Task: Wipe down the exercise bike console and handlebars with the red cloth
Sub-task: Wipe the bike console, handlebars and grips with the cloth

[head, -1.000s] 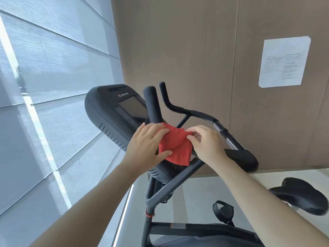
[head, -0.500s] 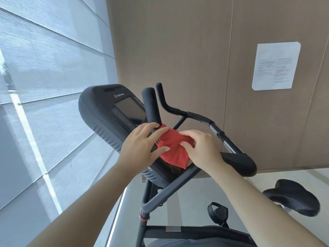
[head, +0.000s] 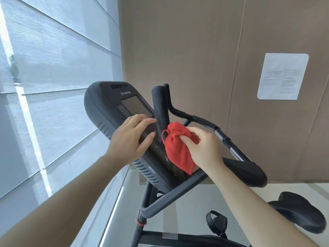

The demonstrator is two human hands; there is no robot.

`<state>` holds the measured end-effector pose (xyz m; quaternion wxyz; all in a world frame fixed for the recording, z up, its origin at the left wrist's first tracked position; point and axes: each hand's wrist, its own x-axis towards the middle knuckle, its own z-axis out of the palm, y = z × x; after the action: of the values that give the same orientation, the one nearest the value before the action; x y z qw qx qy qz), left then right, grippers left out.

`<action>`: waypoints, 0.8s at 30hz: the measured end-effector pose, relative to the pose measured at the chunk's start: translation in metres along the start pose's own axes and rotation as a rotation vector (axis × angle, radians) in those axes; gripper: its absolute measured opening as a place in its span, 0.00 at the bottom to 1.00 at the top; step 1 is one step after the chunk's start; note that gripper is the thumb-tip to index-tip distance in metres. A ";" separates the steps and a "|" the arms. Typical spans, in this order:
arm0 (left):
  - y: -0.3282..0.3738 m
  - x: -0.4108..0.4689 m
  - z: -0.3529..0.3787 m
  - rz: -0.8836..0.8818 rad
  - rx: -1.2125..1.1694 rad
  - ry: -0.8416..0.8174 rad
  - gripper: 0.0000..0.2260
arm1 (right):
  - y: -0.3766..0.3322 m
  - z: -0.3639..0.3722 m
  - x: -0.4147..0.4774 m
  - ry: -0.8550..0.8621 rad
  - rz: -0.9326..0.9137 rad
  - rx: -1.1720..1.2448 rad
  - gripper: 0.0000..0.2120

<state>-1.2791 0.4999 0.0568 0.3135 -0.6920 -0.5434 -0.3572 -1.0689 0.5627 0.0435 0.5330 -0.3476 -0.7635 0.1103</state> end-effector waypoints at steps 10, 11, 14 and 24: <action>-0.077 0.043 -0.004 0.240 0.303 -0.063 0.14 | -0.005 0.014 -0.001 -0.151 -0.052 -0.010 0.21; -0.082 0.046 -0.003 0.244 0.318 -0.085 0.14 | -0.005 0.015 -0.003 -0.115 -0.022 -0.020 0.18; -0.092 0.048 0.005 0.286 0.373 -0.128 0.17 | -0.013 0.017 -0.003 0.012 0.033 -0.068 0.13; -0.105 0.045 0.021 0.371 0.337 -0.095 0.21 | -0.040 0.040 0.004 0.082 0.160 0.036 0.10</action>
<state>-1.3712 0.5635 0.0872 0.4589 -0.7338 -0.4730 -0.1648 -1.1220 0.5438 0.0514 0.5592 -0.4021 -0.7088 0.1522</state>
